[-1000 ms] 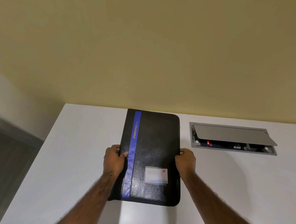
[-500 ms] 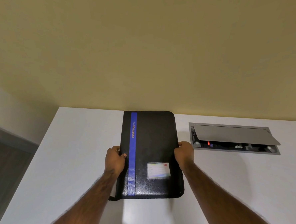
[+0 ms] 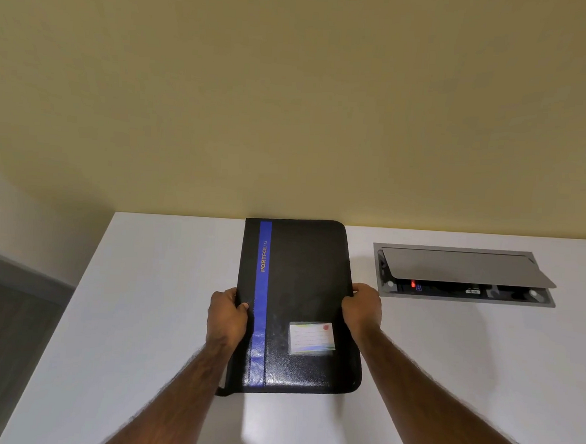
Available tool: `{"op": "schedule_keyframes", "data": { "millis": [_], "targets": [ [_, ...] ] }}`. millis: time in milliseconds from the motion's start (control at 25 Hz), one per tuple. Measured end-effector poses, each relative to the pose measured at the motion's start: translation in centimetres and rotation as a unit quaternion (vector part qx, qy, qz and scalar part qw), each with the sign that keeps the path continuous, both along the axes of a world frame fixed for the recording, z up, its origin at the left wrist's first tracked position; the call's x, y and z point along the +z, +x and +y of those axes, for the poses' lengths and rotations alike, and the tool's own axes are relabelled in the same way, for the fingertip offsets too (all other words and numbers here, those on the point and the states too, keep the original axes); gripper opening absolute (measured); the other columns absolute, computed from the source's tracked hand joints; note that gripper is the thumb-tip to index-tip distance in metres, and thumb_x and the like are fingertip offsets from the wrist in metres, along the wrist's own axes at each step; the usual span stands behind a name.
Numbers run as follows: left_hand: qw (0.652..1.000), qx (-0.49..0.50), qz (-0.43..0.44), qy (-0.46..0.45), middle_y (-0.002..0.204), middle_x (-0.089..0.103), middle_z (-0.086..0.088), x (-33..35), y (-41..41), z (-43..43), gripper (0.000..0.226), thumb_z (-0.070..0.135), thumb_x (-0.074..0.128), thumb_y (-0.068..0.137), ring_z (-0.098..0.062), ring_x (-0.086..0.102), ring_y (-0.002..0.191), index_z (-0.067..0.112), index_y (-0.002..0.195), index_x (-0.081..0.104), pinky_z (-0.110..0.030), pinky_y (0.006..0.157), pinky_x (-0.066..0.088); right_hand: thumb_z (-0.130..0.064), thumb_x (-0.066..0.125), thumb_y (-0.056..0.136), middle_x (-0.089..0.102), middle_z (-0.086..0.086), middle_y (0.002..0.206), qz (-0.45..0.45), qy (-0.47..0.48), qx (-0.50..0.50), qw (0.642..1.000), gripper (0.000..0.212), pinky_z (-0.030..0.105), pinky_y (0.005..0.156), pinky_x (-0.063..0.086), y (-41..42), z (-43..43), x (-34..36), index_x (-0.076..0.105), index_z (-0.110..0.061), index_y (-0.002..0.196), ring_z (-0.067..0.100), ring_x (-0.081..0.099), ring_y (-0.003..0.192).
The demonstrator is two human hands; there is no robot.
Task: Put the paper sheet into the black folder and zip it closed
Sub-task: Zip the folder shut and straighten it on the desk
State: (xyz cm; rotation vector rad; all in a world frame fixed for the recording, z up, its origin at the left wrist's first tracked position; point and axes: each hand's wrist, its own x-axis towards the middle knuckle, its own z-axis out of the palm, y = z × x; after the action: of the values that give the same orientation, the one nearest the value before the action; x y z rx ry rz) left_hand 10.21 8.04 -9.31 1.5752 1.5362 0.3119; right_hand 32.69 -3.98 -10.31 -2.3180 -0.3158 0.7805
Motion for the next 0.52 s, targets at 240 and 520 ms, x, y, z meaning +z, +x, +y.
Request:
{"op": "schedule_keyframes", "data": {
  "millis": [240,520],
  "targets": [
    [0.961,-0.182,0.131,0.163,0.161,0.031,-0.008,-0.9,0.3,-3.9,0.059,0.029,0.054,0.098,-0.028,0.034,0.147,0.012,0.151,0.036,-0.038,0.122,0.031,-0.035,0.052,0.097,0.031,0.011,0.157,-0.180,-0.062,0.178,0.966,0.061,0.046,0.114,0.034,-4.9,-1.5,-0.4,0.033,-0.019,0.152,0.031,0.030,0.144],
    [0.948,-0.196,0.183,0.169,0.168,-0.014,-0.001,-3.3,-1.1,-7.2,0.081,0.058,0.033,0.101,-0.025,-0.006,0.158,0.017,0.162,0.000,-0.040,0.129,0.002,-0.057,0.038,0.099,-0.005,0.005,0.168,-0.243,-0.120,0.271,0.924,0.073,0.039,0.119,0.005,-7.0,-4.2,-3.4,0.012,-0.025,0.159,0.029,-0.005,0.154]
  ]
}}
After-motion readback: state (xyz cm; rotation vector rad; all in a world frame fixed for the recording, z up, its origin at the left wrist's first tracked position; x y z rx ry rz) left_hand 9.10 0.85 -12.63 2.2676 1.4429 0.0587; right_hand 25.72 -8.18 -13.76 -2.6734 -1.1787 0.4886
